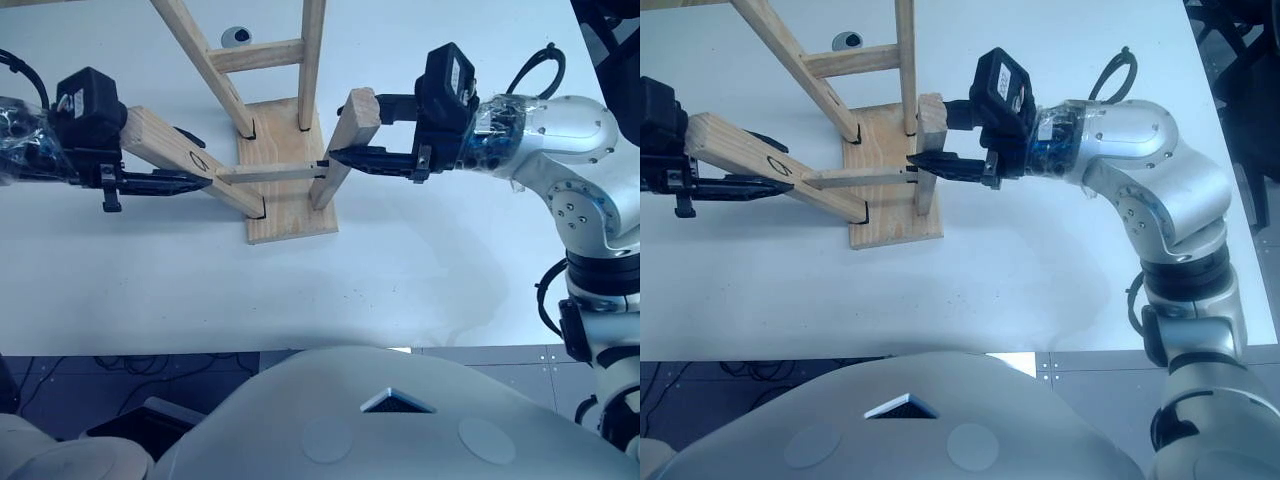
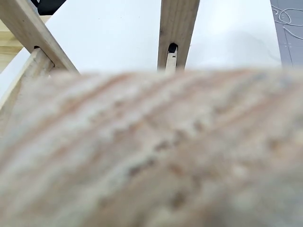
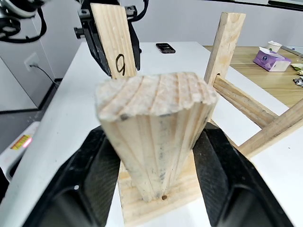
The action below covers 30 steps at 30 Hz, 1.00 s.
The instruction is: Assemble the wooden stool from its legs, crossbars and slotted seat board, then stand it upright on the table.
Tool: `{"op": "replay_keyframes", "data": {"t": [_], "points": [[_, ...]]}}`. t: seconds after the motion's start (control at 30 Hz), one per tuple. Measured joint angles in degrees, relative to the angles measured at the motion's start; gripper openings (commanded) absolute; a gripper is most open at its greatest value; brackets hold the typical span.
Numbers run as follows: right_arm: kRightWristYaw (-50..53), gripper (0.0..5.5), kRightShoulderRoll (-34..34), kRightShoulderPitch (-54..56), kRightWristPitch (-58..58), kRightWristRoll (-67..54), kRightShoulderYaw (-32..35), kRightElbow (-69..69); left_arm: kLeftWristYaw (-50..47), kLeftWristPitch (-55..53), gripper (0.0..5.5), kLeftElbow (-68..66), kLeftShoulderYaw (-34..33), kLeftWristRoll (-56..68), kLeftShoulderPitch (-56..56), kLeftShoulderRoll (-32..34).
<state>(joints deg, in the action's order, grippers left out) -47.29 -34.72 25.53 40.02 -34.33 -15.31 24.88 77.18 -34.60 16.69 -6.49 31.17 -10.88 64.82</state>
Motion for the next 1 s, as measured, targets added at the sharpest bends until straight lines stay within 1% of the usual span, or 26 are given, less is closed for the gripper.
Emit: {"op": "replay_keyframes", "data": {"t": [0.27,0.4,0.43,0.47,0.5,0.53,0.67,0.77,0.83,0.87,0.97,1.0], "points": [[-0.1,2.15,-0.1,1.2,0.0,1.3,-0.7,-0.7,-0.4,-2.1,2.01,0.1,0.6,-1.1,-1.7,0.1],[-0.5,2.15,0.7,4.5,0.0,1.7,-2.2,-4.1,-0.3,-1.4,2.01,-0.1,1.8,-3.3,-2.9,-0.1],[-0.6,2.53,1.2,5.6,0.4,1.7,-2.5,-5.5,-0.3,-1.1,2.01,-0.4,2.3,-4.0,-3.3,-0.4],[-0.2,2.65,2.6,6.6,1.3,1.8,-2.5,-7.2,-0.3,-0.6,2.01,-0.8,2.9,-4.8,-3.9,-0.7],[0.9,2.86,5.1,7.2,4.6,2.9,-4.9,-9.9,-0.4,0.4,2.01,-0.8,4.3,-5.2,-5.4,-1.7],[1.8,3.08,7.9,7.2,4.8,2.2,-4.1,-11.7,-0.5,1.2,2.01,-1.3,4.6,-5.9,-5.7,-2.4],[3.1,3.68,11.5,7.7,6.0,1.2,-1.5,-15.5,-1.6,2.4,2.01,-3.6,6.0,-7.2,-7.4,-4.5],[4.2,3.73,12.6,7.7,7.0,1.0,0.1,-16.0,-1.9,3.4,2.01,-5.2,6.6,-7.6,-8.6,-5.9],[5.9,3.73,14.4,7.6,8.8,0.0,2.5,-15.9,-2.4,3.7,2.01,-6.0,6.6,-7.6,-9.1,-6.5],[7.6,3.73,15.9,7.5,10.2,-1.6,4.8,-15.9,-2.7,3.7,2.01,-6.1,6.6,-7.6,-9.3,-6.7],[13.0,3.73,22.9,10.0,12.4,-10.8,14.9,-16.1,-4.2,3.5,2.01,-6.4,6.9,-7.5,-9.5,-8.2],[14.6,3.73,23.8,10.9,13.0,-13.5,17.3,-16.3,-4.9,3.6,2.01,-6.6,7.1,-7.1,-9.2,-9.1]]}}
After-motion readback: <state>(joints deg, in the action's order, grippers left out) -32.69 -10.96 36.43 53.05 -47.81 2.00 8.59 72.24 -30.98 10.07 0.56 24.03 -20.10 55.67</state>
